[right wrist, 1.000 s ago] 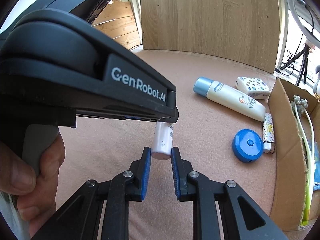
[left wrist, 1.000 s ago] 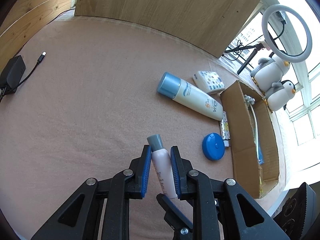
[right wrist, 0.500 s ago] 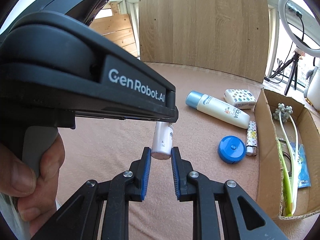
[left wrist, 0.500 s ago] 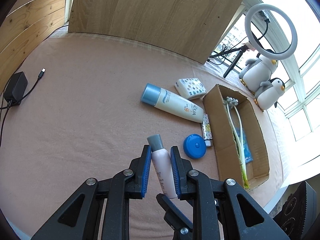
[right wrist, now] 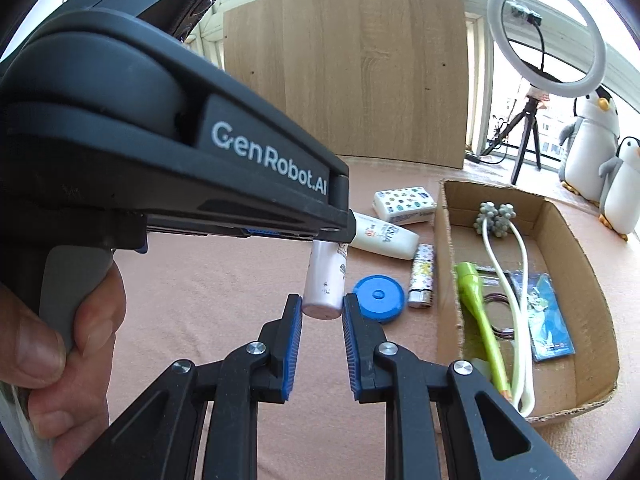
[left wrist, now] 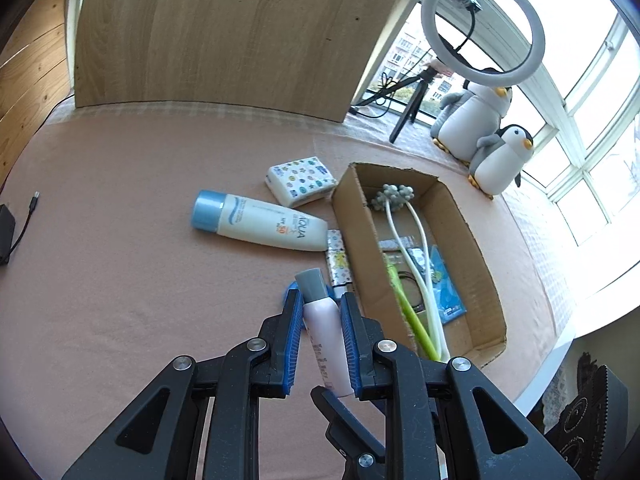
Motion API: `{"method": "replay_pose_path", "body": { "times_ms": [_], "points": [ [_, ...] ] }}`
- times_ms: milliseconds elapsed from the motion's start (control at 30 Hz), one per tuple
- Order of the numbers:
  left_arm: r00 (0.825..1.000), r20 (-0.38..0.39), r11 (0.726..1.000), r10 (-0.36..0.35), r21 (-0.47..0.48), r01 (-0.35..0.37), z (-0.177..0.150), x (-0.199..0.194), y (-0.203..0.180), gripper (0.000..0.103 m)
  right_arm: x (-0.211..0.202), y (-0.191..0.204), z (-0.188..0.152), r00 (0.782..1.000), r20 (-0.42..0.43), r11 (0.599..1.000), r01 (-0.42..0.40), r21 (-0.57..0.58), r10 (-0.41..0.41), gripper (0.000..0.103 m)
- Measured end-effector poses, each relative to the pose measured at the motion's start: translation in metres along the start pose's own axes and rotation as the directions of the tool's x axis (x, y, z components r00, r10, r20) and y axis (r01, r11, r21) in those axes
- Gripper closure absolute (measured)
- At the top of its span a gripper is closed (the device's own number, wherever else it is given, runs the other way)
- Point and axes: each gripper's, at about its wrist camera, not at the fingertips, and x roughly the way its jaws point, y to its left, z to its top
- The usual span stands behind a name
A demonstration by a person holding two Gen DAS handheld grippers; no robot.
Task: Organize objects
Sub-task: 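Carry the small bottle into the box with both tools and release it, then withdraw both tools from the box and move toward the patterned lighter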
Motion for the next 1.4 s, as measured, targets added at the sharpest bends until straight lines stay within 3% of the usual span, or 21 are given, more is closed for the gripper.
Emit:
{"method": "replay_pose_path", "body": {
  "times_ms": [433, 767, 833, 867, 933, 967, 1400],
  "points": [
    [0.993, -0.074, 0.981, -0.094, 0.163, 0.105, 0.000, 0.041, -0.098, 0.082, -0.029, -0.069, -0.014, 0.989, 0.021, 0.979, 0.142, 0.147, -0.147, 0.085],
    [0.986, -0.112, 0.964, -0.121, 0.226, 0.143, 0.001, 0.063, -0.137, 0.082, -0.041, -0.098, -0.022, 0.979, 0.020, 0.958, 0.197, 0.209, -0.205, 0.085],
    [0.989, -0.105, 0.962, -0.101, 0.244, 0.124, 0.002, 0.066, -0.142, 0.082, -0.040, -0.102, -0.023, 0.969, 0.012, 0.946, 0.238, 0.218, -0.247, 0.084],
    [0.993, -0.091, 0.964, -0.081, 0.247, 0.101, 0.003, 0.067, -0.143, 0.079, -0.039, -0.105, -0.023, 0.965, 0.003, 0.941, 0.256, 0.223, -0.263, 0.084],
    [0.996, -0.064, 0.970, -0.065, 0.228, 0.078, 0.006, 0.065, -0.138, 0.048, -0.038, -0.111, -0.024, 0.965, -0.004, 0.936, 0.255, 0.244, -0.262, 0.074],
    [0.997, -0.048, 0.974, -0.062, 0.215, 0.071, 0.007, 0.063, -0.133, 0.042, -0.040, -0.111, -0.026, 0.965, 0.002, 0.934, 0.254, 0.252, -0.263, 0.072],
    [1.000, 0.012, 0.997, 0.011, 0.078, -0.012, 0.022, 0.047, -0.059, 0.040, -0.029, -0.090, -0.009, 0.976, 0.022, 0.956, 0.207, 0.209, -0.217, 0.071]
  ]
}}
